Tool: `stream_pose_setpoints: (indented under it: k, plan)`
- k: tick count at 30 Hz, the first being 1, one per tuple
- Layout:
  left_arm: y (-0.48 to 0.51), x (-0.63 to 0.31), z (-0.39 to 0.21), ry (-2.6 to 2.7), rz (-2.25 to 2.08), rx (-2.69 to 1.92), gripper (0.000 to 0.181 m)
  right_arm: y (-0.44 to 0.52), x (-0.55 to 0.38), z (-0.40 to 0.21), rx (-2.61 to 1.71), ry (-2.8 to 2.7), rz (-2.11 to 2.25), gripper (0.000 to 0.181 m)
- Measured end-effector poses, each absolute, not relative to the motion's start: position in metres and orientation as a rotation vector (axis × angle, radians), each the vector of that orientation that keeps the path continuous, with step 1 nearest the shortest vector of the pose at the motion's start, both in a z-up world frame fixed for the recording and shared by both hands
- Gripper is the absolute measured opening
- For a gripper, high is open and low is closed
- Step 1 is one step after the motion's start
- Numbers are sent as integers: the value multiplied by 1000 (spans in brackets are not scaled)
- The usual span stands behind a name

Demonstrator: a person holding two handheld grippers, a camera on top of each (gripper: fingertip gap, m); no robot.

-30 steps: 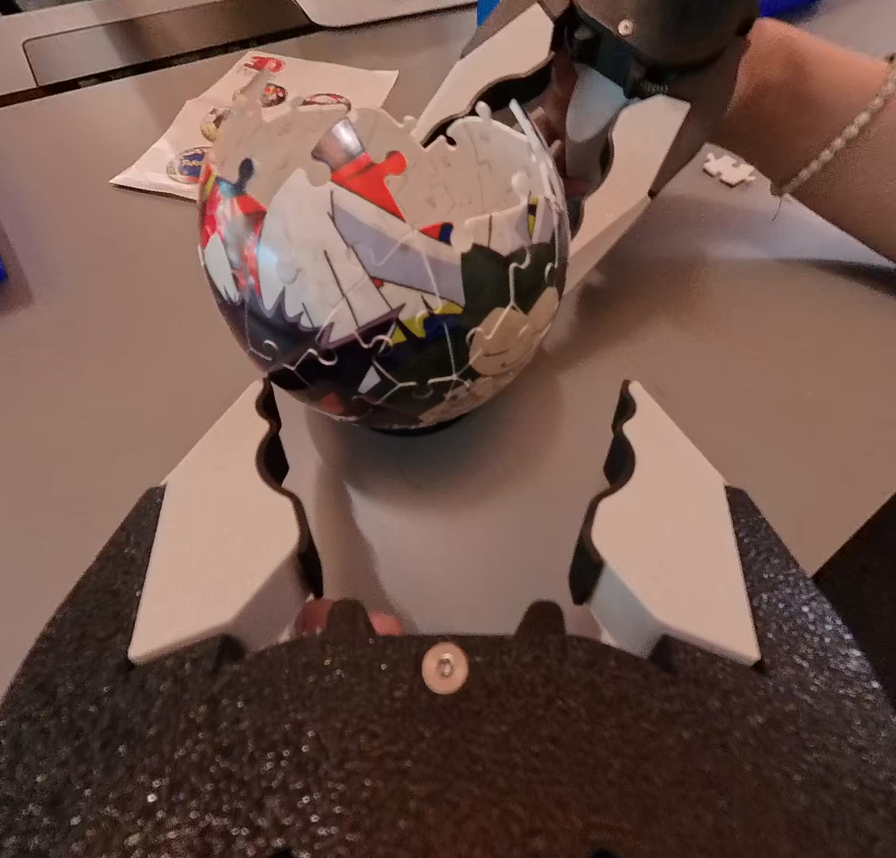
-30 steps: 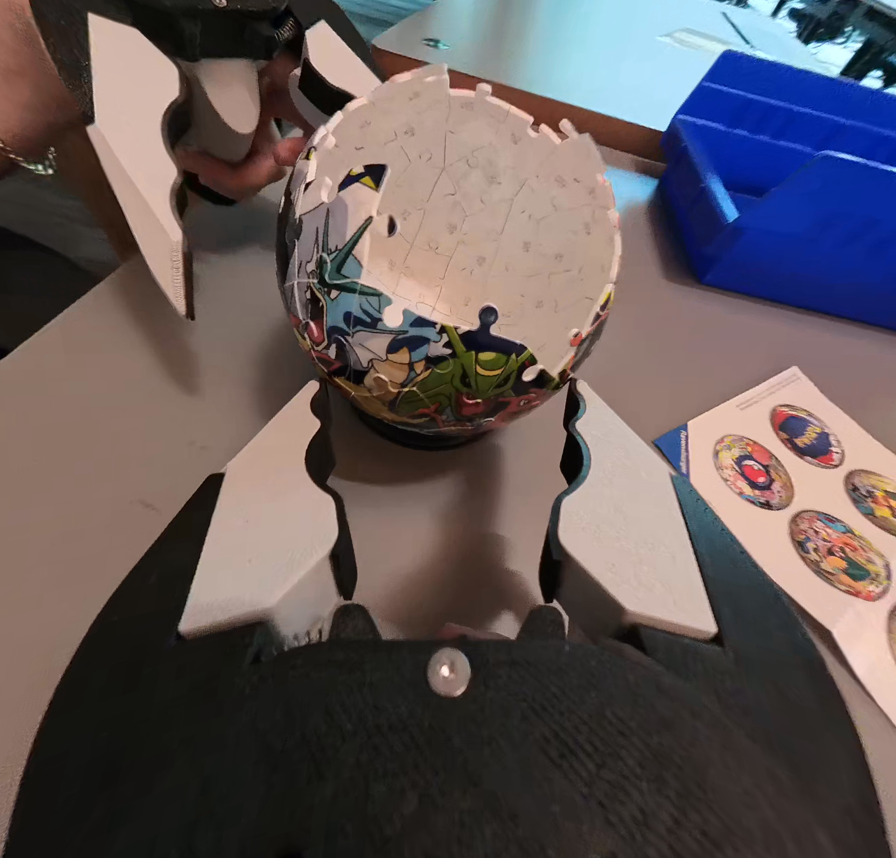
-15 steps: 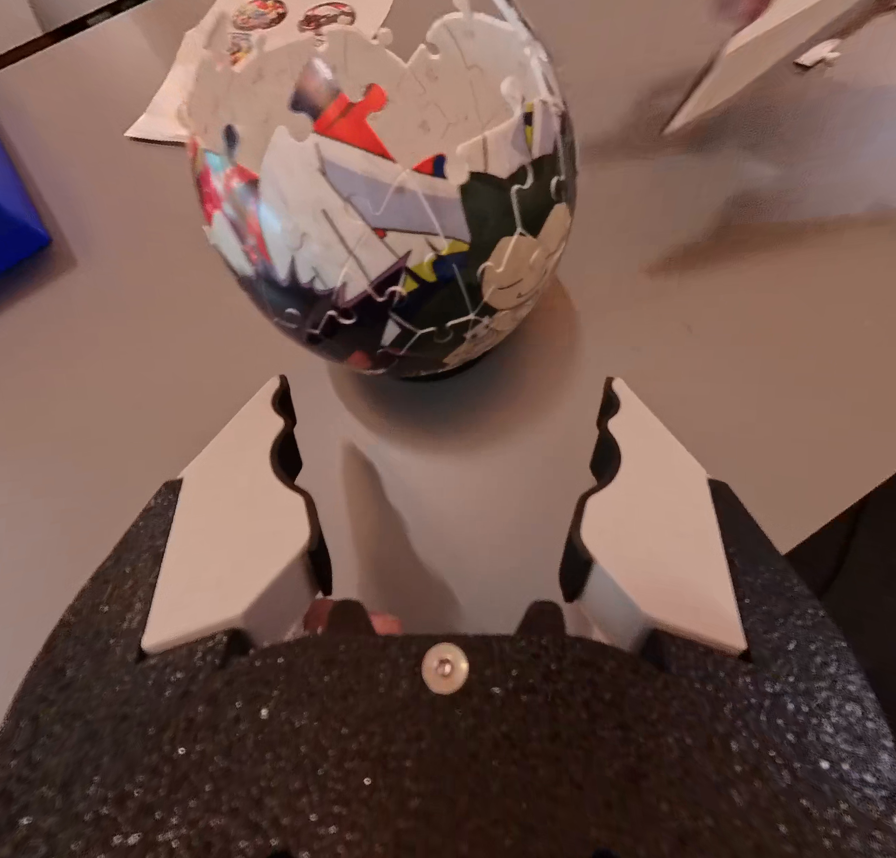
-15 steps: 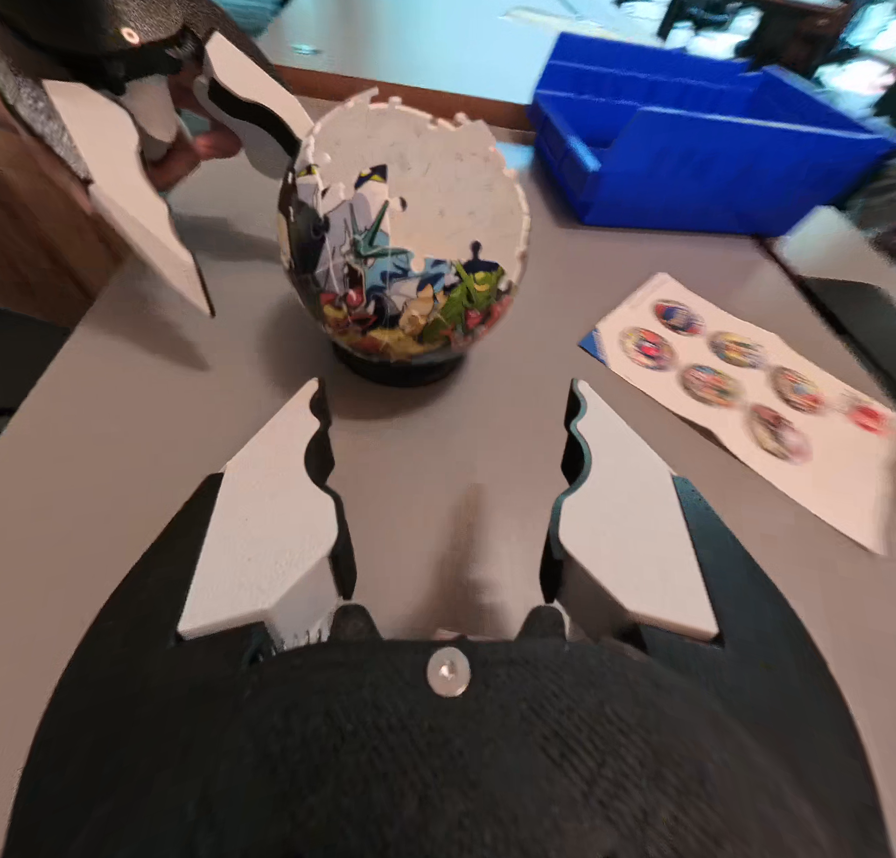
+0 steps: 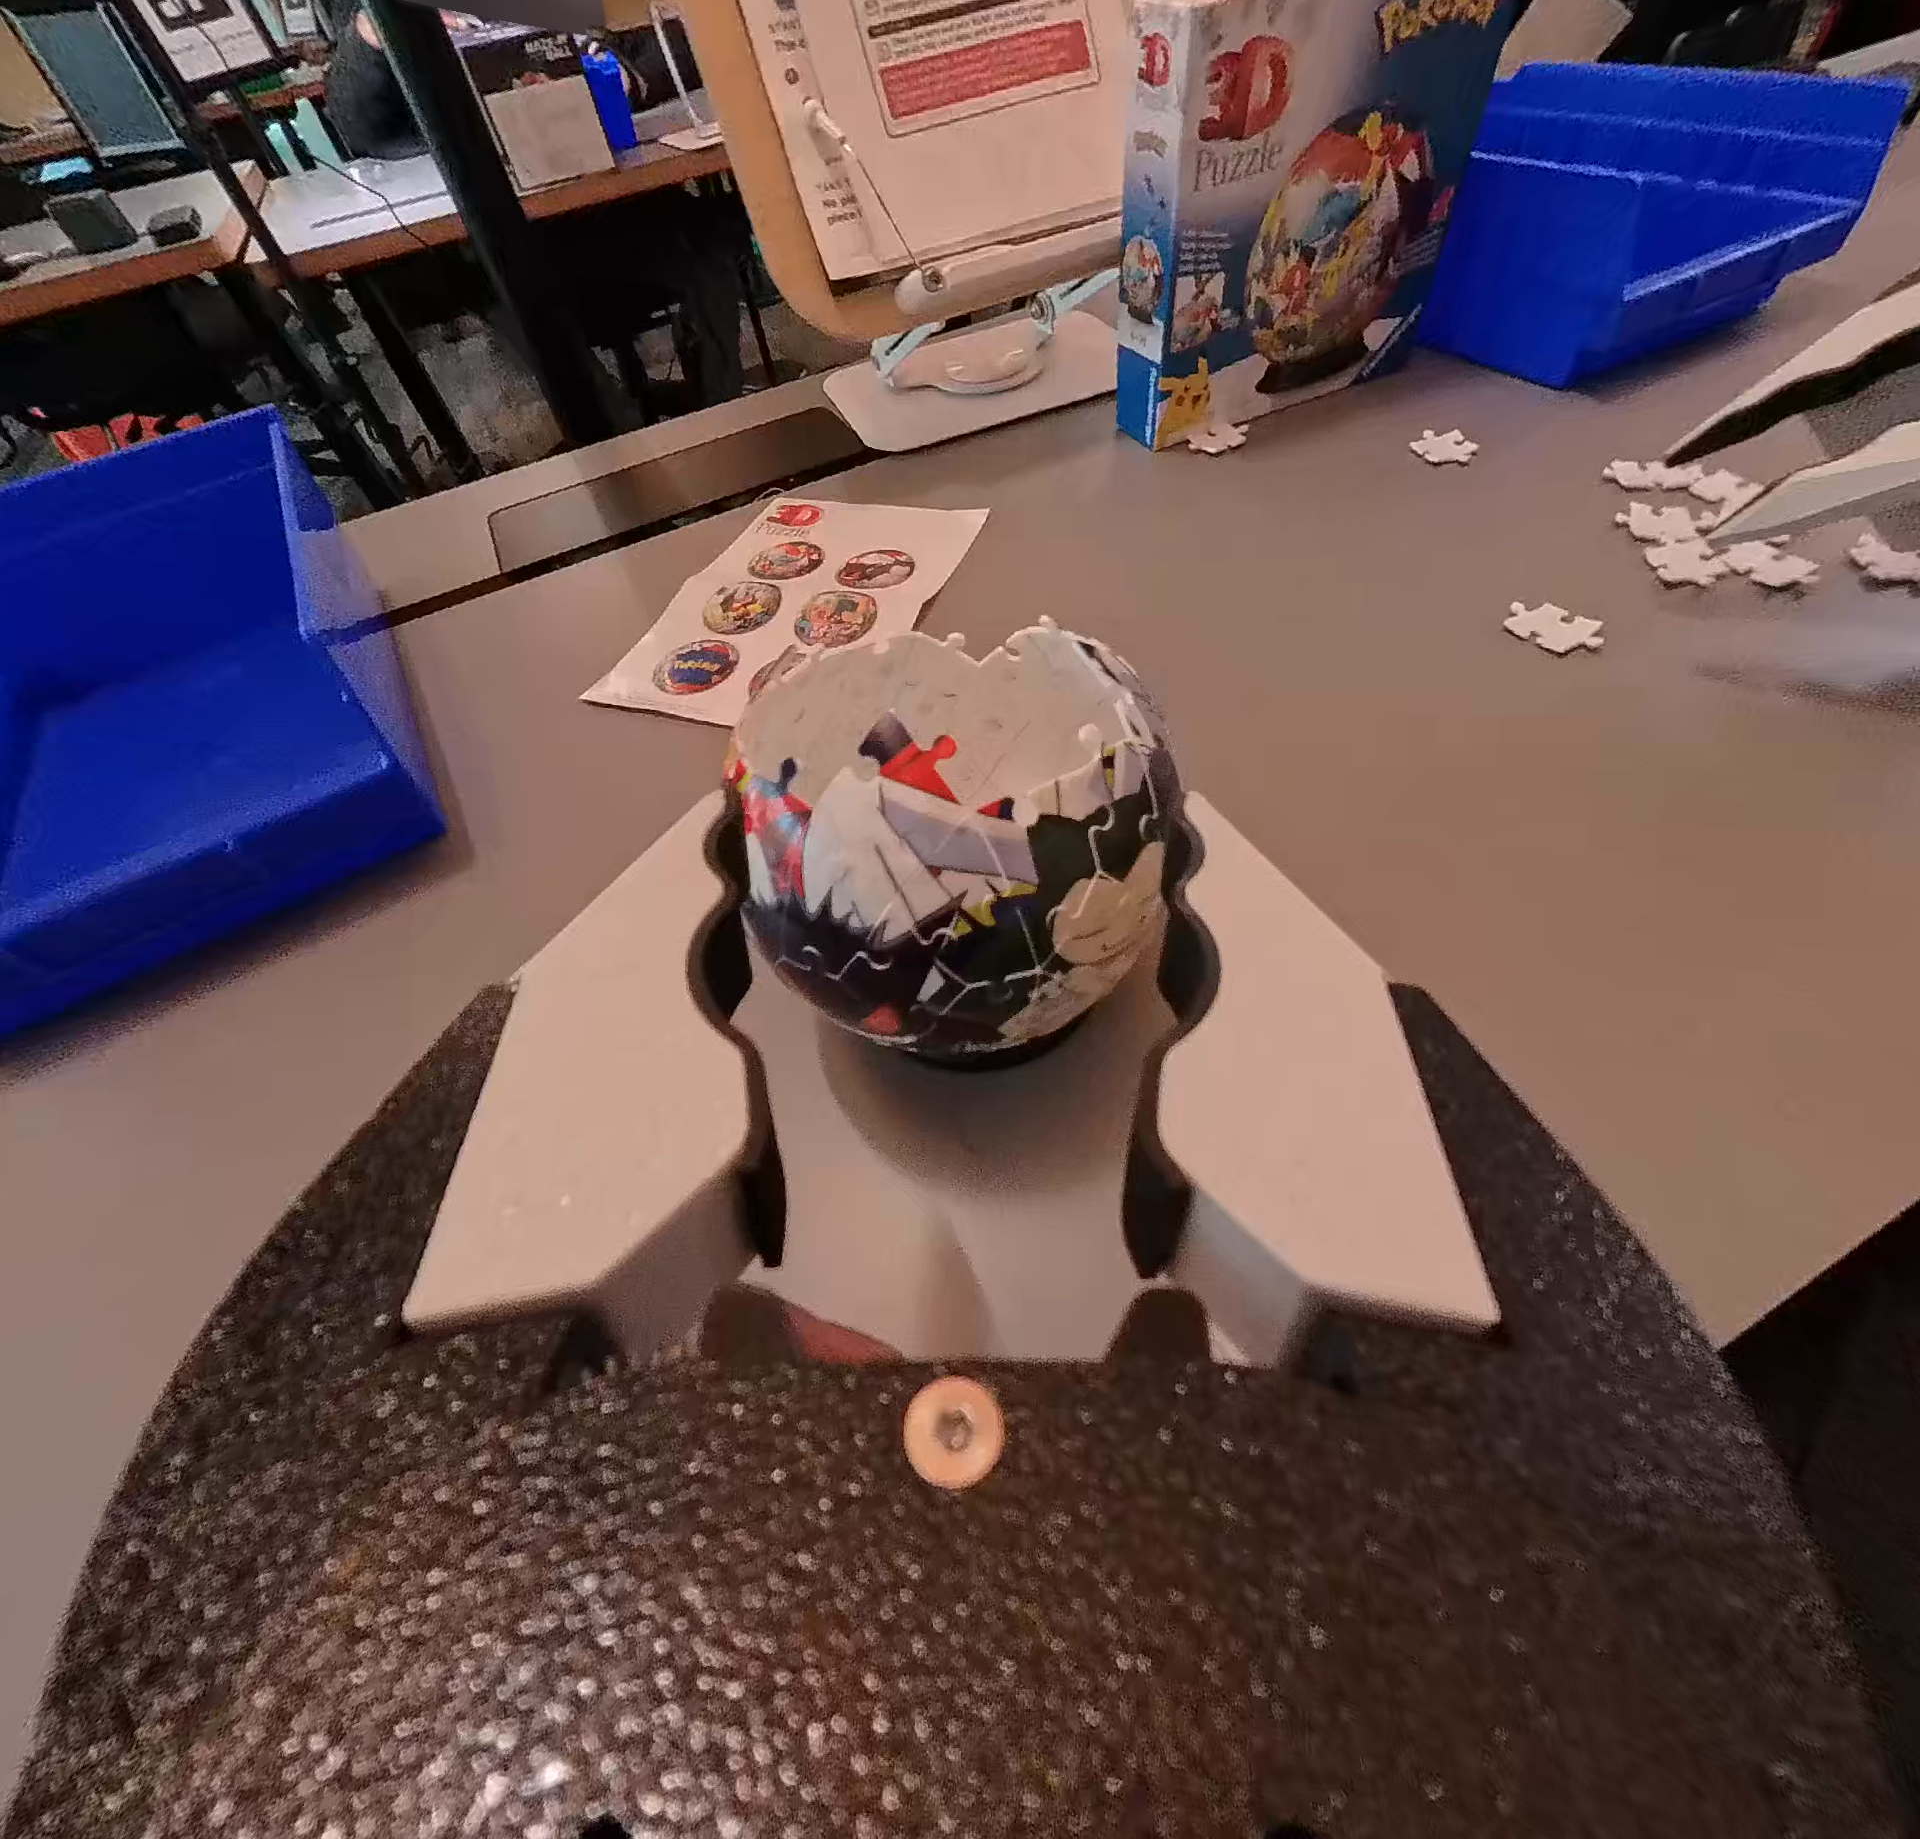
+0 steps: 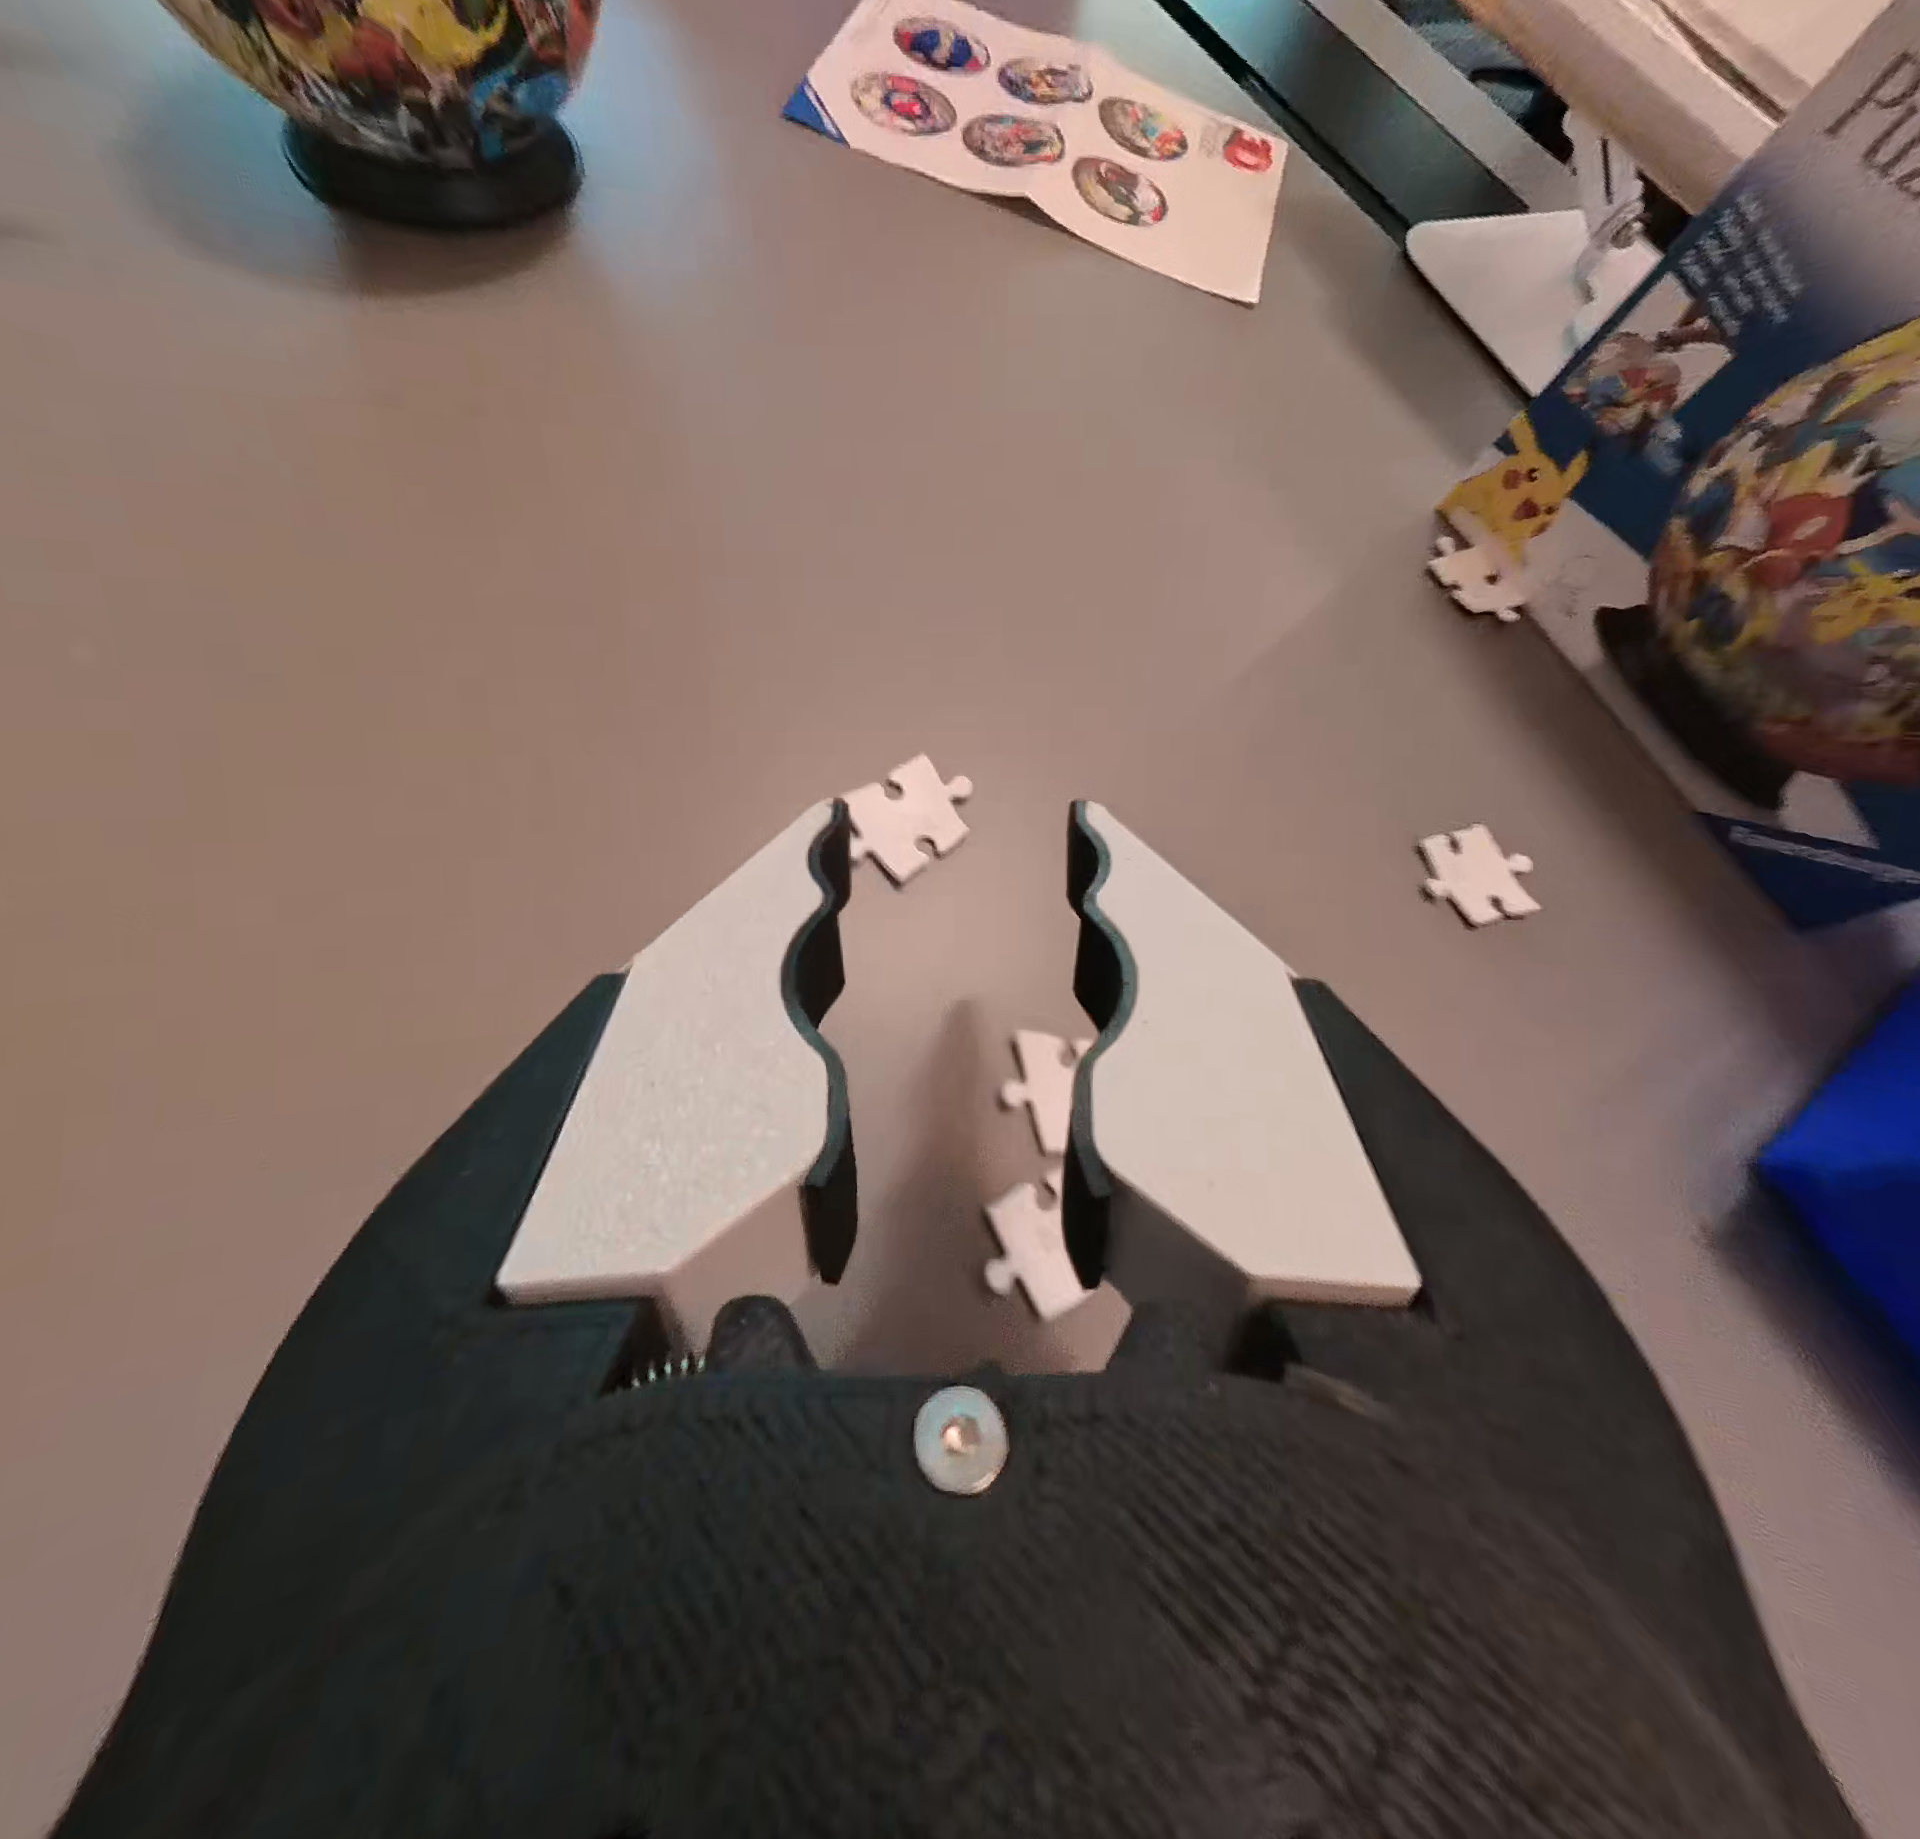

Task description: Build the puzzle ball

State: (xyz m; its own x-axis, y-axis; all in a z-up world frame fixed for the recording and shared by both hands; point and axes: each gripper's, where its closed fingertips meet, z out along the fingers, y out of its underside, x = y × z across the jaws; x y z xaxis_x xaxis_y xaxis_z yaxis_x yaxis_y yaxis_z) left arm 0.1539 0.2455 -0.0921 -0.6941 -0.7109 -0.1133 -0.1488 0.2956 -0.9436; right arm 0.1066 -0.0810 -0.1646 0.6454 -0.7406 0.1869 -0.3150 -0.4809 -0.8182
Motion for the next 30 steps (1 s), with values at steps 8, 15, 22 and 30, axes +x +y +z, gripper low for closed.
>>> stream_pose_setpoints:
  k: [8, 15, 22, 30]
  plan:
    - [233, 160, -86, 2032, -1424, -759, 77, -90, 119, -180, -2135, 931, -742, 42]
    - [232, 156, -64, 1943, -1513, -726, 89, -175, 112, -155, -2104, 1168, -1052, 42]
    - [213, 143, -43, 1859, -1699, -622, 111, -217, 100, -131, -1967, 1250, -1222, 41]
    - [194, 147, -49, 1885, -1549, -563, 100, -151, 222, -127, -1759, 1239, -1061, 47]
